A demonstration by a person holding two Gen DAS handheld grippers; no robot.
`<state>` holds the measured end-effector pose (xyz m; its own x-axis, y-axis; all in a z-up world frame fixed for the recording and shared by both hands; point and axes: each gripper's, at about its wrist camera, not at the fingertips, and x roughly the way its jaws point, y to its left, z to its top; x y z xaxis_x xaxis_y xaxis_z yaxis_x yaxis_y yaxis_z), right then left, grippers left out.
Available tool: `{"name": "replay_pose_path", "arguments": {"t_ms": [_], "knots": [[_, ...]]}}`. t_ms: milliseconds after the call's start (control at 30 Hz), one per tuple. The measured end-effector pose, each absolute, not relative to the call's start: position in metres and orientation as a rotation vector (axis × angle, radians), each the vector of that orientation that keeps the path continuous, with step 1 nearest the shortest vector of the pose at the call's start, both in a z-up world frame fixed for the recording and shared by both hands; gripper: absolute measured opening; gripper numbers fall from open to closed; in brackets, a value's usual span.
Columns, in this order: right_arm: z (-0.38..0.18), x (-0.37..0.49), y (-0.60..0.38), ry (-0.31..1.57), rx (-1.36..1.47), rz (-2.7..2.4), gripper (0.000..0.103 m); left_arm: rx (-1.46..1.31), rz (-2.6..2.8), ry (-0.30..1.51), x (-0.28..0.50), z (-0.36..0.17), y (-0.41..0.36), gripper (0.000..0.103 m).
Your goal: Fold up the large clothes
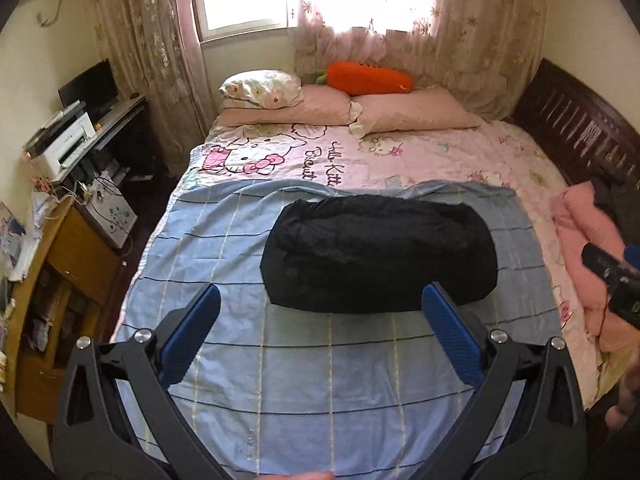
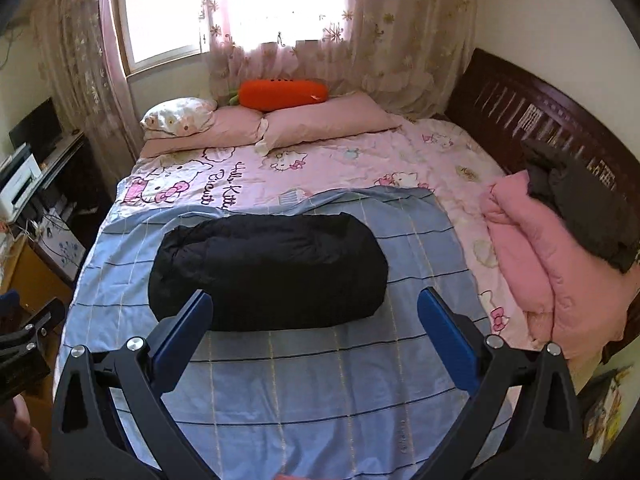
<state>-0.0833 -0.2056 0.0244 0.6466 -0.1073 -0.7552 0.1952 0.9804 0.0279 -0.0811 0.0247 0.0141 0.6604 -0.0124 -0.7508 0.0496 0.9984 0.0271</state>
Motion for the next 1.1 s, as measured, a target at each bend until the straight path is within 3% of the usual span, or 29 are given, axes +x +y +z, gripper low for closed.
{"name": "replay_pose_path", "arguments": {"t_ms": [1100], "knots": [[0.001,-0.056,-0.209,0.941,0.133,-0.199,0.102,0.057,-0.055,0.860,-0.039,-0.002,0.025,0.101]]}}
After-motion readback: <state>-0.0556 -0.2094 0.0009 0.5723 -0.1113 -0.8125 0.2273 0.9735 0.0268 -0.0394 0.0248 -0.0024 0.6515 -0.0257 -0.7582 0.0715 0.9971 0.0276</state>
